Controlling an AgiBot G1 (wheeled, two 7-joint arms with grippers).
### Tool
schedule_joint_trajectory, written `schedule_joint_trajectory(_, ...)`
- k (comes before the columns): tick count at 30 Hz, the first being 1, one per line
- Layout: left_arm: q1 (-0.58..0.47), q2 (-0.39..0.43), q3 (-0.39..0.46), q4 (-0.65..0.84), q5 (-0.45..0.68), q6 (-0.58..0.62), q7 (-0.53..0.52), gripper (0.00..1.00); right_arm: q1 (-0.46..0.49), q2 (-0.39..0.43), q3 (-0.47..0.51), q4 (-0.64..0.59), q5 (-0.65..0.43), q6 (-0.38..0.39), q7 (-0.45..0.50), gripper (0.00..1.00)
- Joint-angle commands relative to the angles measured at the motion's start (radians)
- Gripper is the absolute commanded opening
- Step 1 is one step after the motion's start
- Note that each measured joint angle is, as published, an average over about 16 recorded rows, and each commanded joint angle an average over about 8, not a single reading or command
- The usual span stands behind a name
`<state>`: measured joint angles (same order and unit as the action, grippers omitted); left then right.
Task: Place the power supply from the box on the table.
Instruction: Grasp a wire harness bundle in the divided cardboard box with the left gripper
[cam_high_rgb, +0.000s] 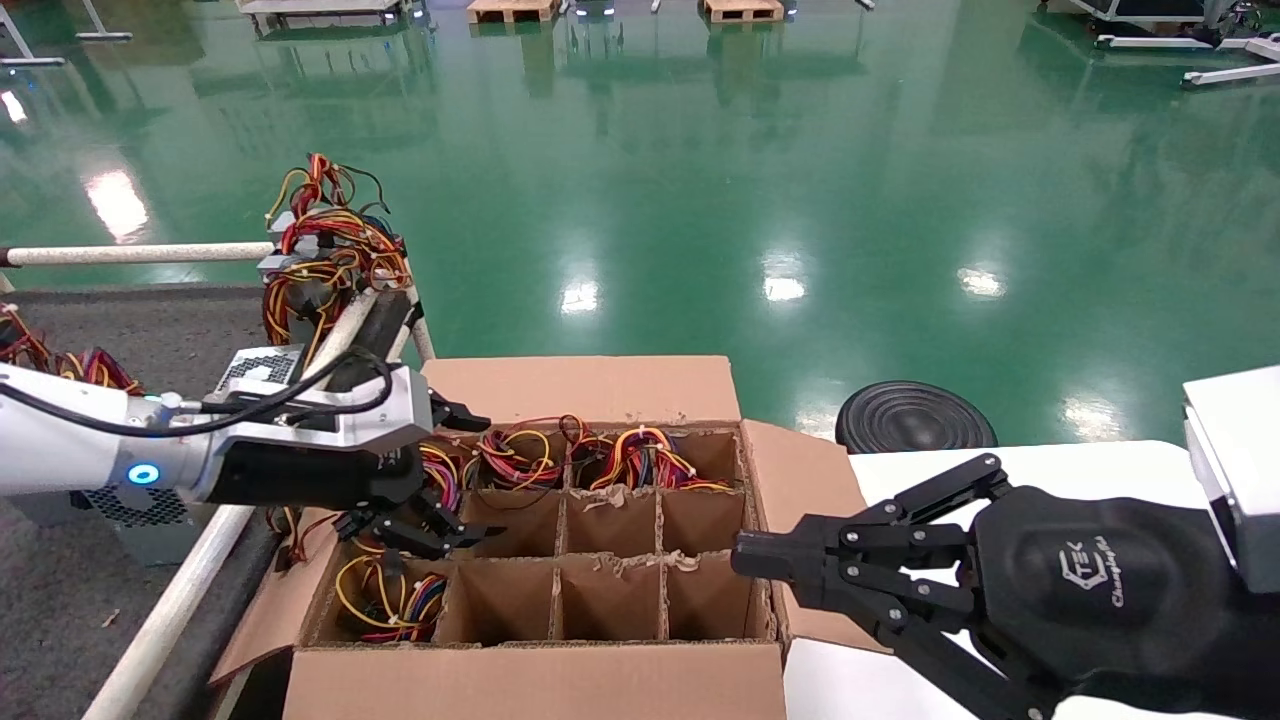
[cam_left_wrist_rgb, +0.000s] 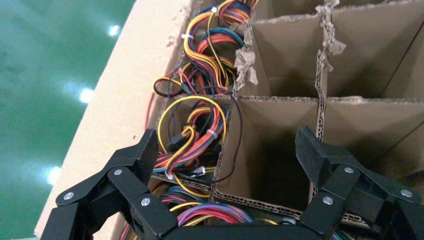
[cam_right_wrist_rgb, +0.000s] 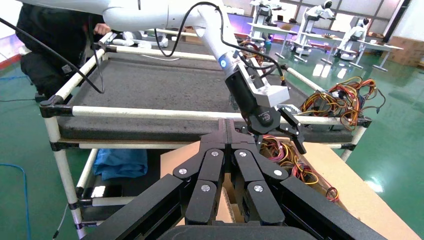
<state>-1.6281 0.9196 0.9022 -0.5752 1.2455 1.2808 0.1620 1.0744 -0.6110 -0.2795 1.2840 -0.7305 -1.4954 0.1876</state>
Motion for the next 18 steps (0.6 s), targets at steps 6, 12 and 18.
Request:
schedule_joint_trajectory(6, -0.016, 0.018, 0.025, 0.042, 0.003, 0.001, 0.033, 1.00, 0.000, 0.000, 0.000, 0.000, 0.000, 0.000, 0.000, 0.00)
schedule_joint_trajectory(12, -0.029, 0.032, 0.038, 0.071, 0.007, -0.008, 0.072, 1.00, 0.000, 0.000, 0.000, 0.000, 0.000, 0.000, 0.000, 0.00)
schedule_joint_trajectory(18, -0.036, 0.047, 0.042, 0.104, 0.004, -0.032, 0.127, 1.00, 0.000, 0.000, 0.000, 0.000, 0.000, 0.000, 0.000, 0.00)
